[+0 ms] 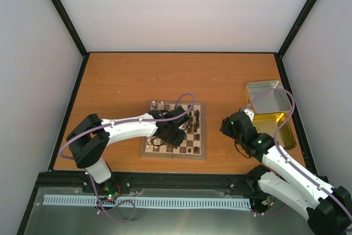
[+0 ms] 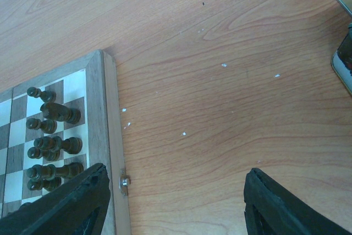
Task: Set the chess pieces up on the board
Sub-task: Pick up the chess piece from the chessboard, then place the chess piece on the chessboard.
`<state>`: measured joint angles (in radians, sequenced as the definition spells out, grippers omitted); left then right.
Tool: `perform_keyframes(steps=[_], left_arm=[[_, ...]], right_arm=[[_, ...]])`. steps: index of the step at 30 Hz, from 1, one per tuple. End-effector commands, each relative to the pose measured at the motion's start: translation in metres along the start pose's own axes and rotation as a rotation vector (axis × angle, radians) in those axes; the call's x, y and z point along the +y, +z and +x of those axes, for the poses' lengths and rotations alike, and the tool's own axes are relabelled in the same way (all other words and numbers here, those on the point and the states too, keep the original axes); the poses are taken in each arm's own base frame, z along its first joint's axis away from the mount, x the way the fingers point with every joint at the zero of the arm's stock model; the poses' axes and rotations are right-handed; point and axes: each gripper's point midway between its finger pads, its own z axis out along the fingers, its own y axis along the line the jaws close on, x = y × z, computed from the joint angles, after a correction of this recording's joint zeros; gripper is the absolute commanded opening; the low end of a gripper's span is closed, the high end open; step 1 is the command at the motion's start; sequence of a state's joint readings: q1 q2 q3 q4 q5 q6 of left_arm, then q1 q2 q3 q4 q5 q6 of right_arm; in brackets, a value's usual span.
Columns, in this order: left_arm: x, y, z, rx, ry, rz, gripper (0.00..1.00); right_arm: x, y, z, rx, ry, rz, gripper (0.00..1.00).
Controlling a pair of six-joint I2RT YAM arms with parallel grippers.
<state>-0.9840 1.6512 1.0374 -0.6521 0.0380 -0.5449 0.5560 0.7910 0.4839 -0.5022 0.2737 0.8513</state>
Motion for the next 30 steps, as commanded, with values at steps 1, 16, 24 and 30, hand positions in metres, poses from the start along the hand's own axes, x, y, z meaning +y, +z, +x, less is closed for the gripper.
perform_keyframes(steps=[1, 16, 24, 30], left_arm=[[-0.011, -0.004, -0.011, -0.016, 0.026, 0.022, 0.11], [-0.051, -0.016, -0.045, -0.11, 0.107, 0.179, 0.02], [-0.056, -0.004, -0.044, -0.083, 0.109, 0.196, 0.04], [-0.054, 0.004, -0.042, -0.069, 0.098, 0.189, 0.06]], right_arm=[[0.0, -0.002, -0.009, -0.037, 0.012, 0.002, 0.67], [-0.002, -0.004, -0.01, -0.047, 0.016, 0.008, 0.67], [-0.007, -0.005, -0.01, -0.056, 0.015, 0.02, 0.67], [-0.006, -0.005, -0.01, -0.056, 0.013, 0.019, 0.67]])
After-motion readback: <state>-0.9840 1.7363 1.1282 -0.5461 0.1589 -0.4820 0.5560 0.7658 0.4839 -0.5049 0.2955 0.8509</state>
